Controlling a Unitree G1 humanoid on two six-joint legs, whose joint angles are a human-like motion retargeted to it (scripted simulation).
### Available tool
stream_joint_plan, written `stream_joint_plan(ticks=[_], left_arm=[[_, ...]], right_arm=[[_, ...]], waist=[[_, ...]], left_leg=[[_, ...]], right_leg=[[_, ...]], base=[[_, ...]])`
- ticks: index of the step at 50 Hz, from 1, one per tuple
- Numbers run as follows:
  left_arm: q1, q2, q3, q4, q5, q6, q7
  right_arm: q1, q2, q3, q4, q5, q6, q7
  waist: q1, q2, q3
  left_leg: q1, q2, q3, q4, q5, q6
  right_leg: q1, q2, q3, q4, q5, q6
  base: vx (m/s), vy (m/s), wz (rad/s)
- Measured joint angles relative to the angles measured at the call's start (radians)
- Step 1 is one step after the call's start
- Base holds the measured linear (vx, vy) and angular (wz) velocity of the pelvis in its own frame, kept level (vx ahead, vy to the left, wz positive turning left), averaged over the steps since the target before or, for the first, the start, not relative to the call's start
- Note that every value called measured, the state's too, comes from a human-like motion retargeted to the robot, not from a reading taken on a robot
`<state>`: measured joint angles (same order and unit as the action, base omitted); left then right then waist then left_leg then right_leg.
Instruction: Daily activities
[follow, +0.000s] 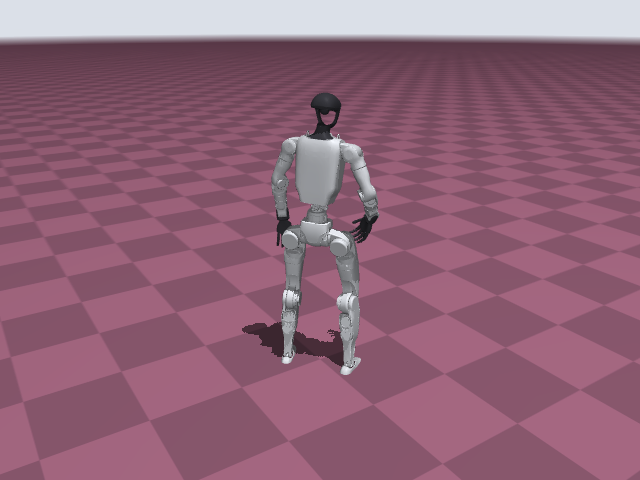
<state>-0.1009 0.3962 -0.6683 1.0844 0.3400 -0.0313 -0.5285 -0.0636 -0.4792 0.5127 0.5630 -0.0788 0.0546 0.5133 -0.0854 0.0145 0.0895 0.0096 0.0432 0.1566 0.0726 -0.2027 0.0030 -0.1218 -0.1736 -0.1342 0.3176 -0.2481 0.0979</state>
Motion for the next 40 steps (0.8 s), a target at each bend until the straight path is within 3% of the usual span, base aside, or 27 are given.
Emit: stream_joint_plan(ticks=[15,30,40], left_arm=[[0.046,0.045,0.074,-0.128,0.005,-0.069,0.097],[0.18,0.177,0.317,-0.887,-0.225,-0.209,0.244],[0.039,0.165,0.257,-1.189,-0.307,-0.219,0.304]], right_arm=[[-0.023,-0.03,-0.028,-0.343,0.022,-0.085,-0.08],[-0.037,-0.031,-0.193,-0.827,0.112,-0.196,-0.321],[-0.147,0.053,-0.04,-0.783,0.359,-0.136,-0.24]], waist=[[0.002,-0.022,0.01],[0.034,-0.034,0.013],[0.054,-0.054,0.018]], left_leg=[[-0.035,-0.013,-0.002,0.053,-0.018,0.006],[-0.1,0.007,-0.015,0.118,-0.054,-0.002],[-0.137,0.031,-0.024,0.216,-0.108,-0.005]], right_leg=[[-0.056,-0.022,0.015,0.102,-0.046,-0.011],[-0.081,-0.013,-0.008,0.097,-0.034,0.005],[-0.08,0.004,-0.011,0.111,-0.034,0.007]], base=[[0.0,0.0,0.0],[0.0,0.0,0.0],[0.0,0.0,0.0]])
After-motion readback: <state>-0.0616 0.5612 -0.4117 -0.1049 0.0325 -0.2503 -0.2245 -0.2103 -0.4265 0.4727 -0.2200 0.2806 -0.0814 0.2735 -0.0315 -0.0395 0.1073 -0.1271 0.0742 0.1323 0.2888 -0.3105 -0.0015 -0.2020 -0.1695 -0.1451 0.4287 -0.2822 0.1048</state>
